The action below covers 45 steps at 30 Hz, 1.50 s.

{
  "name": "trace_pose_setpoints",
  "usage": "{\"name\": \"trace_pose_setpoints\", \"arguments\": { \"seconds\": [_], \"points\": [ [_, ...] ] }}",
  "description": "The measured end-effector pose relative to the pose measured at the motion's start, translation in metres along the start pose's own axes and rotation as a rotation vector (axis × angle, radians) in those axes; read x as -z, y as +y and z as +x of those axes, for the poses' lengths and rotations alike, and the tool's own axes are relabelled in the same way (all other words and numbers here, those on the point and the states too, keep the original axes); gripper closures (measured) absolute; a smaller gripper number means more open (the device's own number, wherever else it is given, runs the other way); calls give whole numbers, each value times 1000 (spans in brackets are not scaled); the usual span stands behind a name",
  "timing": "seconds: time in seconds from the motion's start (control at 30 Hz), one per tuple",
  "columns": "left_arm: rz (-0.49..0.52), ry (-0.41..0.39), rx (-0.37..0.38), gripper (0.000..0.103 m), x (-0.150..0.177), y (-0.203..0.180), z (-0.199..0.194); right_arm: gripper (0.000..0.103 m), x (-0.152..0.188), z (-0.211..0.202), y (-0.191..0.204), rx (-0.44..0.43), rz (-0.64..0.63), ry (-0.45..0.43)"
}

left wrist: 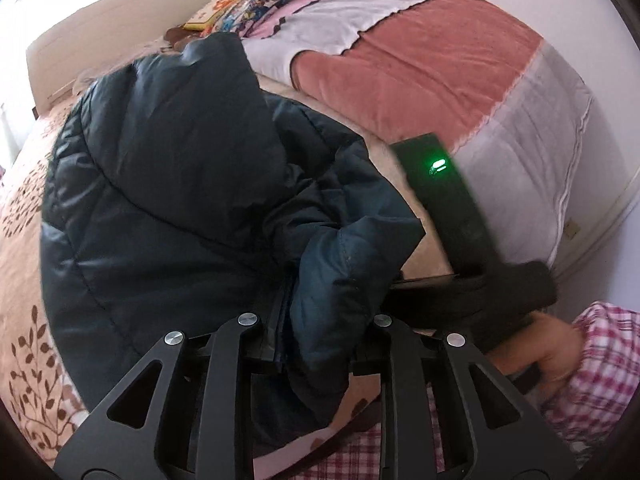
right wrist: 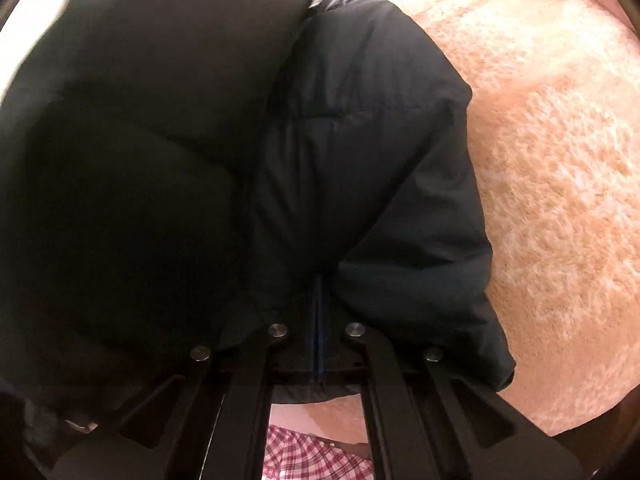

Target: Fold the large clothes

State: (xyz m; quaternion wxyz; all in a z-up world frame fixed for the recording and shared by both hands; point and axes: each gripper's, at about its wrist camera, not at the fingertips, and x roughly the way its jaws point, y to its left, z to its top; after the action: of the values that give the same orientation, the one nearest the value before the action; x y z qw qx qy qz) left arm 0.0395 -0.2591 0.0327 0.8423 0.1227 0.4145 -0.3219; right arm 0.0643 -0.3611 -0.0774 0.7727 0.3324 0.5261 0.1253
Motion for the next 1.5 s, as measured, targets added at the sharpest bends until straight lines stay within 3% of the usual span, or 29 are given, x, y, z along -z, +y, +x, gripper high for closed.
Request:
{"name": "trace_pose_setpoints", "arguments": {
  "seconds": [0.17,0.47,0.57,0.67,0.87,1.0,1.1,1.17,1.37,1.5],
  "points": [
    [-57,42,52,80,5,9,16,103,6,-26,-26,-106,107,-29],
    [-20,38,48,72,17,2,27,102,14,-85,-22,12,84,-145],
    [-31,34,69,67,16,6,23,102,0,-112,7,39,32,-212],
    [-32,25,65,64,20,6,21,102,-26,-133,23,-2,-29,-252],
    [-11,19,39,56,22,-4,24,103,-81,-109,111,-25,-180,-152],
    [-8,19,38,55,21,-6,27,103,-107,-62,126,17,-195,-54],
    [11,23,44,55,21,-8,30,103,-127,-26,113,123,-170,11],
    [22,26,48,55,22,-9,32,103,-118,-22,106,154,-166,40],
    [66,33,67,54,27,-16,32,103,-108,2,65,167,-145,118],
    [24,52,127,54,23,-10,25,103,-104,7,60,190,-163,117]
  ]
}}
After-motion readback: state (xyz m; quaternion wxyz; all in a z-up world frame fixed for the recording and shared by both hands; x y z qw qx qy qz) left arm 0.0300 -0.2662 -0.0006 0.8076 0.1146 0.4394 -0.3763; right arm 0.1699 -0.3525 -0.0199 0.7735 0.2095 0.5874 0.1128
